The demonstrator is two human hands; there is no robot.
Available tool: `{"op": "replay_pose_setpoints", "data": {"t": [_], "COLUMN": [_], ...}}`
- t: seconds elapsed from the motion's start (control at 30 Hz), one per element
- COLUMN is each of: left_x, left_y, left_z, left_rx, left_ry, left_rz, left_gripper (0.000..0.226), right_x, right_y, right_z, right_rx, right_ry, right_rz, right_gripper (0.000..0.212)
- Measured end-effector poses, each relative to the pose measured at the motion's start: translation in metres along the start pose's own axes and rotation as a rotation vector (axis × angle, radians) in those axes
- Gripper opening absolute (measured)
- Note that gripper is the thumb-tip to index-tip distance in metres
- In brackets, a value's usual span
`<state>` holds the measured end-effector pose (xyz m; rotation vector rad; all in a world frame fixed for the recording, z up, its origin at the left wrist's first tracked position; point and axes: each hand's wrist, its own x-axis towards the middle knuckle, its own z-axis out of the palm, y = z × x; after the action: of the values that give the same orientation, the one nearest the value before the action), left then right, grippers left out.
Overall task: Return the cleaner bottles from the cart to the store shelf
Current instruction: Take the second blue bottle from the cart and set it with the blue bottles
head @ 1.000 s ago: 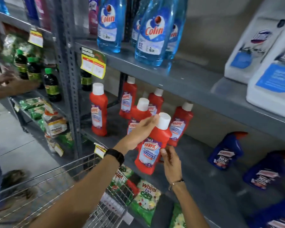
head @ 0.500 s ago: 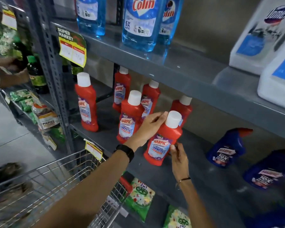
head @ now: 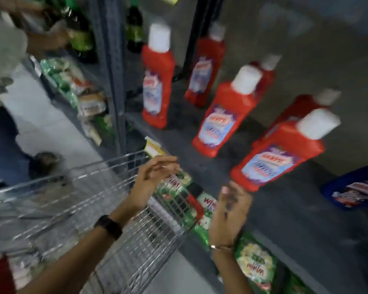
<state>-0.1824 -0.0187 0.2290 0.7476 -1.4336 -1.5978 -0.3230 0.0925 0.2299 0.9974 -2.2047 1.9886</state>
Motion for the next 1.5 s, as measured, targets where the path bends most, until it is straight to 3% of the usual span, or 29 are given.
{"op": "replay_pose_setpoints", "data": {"t": [0.07, 0.13, 0.23, 0.3, 0.37, 0.47, 0.57, 0.67, 0.8, 0.9, 1.07, 1.17, 1.27, 1.33, 1.5], "left_x": [-0.026, -0.053, -0.102, -0.135, -0.16, -0.185, -0.202, -0.207, -0.204, -0.201, -0.185, -0.164, -0.135, -0.114, -0.07], "left_y": [-0.051, -0.108, -0.176, -0.212, -0.241, -0.274, -0.291, -0.289, -0.276, -0.264, -0.234, -0.198, -0.147, -0.108, 0.003], "left_z": [-0.059, -0.118, -0.191, -0.226, -0.248, -0.27, -0.277, -0.272, -0.267, -0.259, -0.233, -0.215, -0.194, -0.181, -0.155], "left_rx": [0.083, 0.152, 0.289, 0.386, 0.419, 0.43, 0.432, 0.509, 0.507, 0.353, 0.266, 0.164, 0.091, 0.089, 0.114], "left_ry": [0.07, 0.12, 0.34, 0.519, 0.593, 0.559, 0.339, 0.161, 0.183, 0.253, 0.301, 0.273, 0.256, 0.254, 0.193], "left_rz": [-0.169, -0.342, -0.553, -0.683, -0.749, -0.907, -1.125, -1.162, -1.152, -1.196, -1.109, -1.007, -0.918, -0.843, -0.471], "left_gripper": [0.023, 0.036, 0.036, 0.028, 0.027, 0.027, 0.034, 0.039, 0.044, 0.047, 0.045, 0.045, 0.032, 0.028, 0.025], "right_x": [-0.045, -0.086, -0.15, -0.194, -0.231, -0.275, -0.312, -0.333, -0.337, -0.331, -0.29, -0.246, -0.194, -0.157, -0.075], "right_y": [0.016, 0.043, 0.094, 0.127, 0.155, 0.18, 0.188, 0.189, 0.189, 0.186, 0.169, 0.144, 0.104, 0.068, -0.04], "right_z": [0.045, 0.094, 0.152, 0.176, 0.19, 0.2, 0.206, 0.208, 0.21, 0.211, 0.211, 0.204, 0.19, 0.18, 0.153], "right_rx": [-0.032, -0.117, -0.236, -0.292, -0.426, -0.535, -0.575, -0.547, -0.508, -0.491, -0.496, -0.45, -0.275, -0.193, 0.07], "right_ry": [-0.227, -0.448, -0.805, -0.953, -1.089, -1.174, -1.266, -1.228, -1.203, -1.189, -1.225, -1.197, -1.085, -1.02, -0.802], "right_rz": [0.09, 0.224, 0.654, 0.917, 1.001, 1.038, 1.041, 1.063, 1.13, 1.157, 1.006, 0.909, 0.919, 0.837, 0.585], "right_gripper": [0.015, 0.018, 0.036, 0.043, 0.041, 0.035, 0.028, 0.033, 0.031, 0.03, 0.035, 0.035, 0.014, 0.013, 0.012]}}
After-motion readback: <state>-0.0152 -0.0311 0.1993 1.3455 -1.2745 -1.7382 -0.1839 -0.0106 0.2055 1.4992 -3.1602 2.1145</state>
